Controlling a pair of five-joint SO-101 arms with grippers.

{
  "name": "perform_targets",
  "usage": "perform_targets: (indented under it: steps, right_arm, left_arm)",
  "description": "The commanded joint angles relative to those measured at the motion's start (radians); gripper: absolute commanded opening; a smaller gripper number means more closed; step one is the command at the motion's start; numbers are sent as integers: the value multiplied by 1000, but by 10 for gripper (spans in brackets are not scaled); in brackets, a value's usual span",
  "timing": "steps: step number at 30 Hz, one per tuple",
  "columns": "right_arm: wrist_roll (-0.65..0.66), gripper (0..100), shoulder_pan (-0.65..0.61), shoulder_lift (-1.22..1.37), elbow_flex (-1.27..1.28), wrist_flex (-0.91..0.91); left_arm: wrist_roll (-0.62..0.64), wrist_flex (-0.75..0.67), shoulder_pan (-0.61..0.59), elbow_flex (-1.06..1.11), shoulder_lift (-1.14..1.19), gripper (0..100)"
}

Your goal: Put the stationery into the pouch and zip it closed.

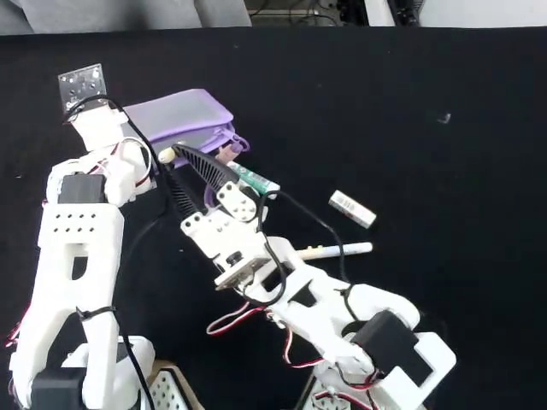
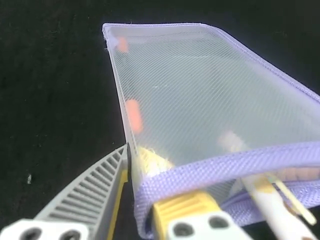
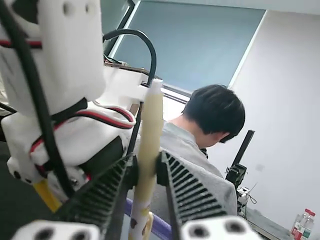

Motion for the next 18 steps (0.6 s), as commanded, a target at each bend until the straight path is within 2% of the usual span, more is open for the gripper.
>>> perform_targets:
  steps: [1, 15, 18]
  right_arm:
    - [6, 125, 31, -5, 12, -23]
    - [18, 128, 44, -39, 102, -14]
    - [130, 127, 44, -113, 156, 29]
  left_arm:
    - [-8, -3, 10, 2, 12, 29]
    - [-12, -8, -2, 21, 12, 29]
    - [-12, -9, -33, 19, 12, 29]
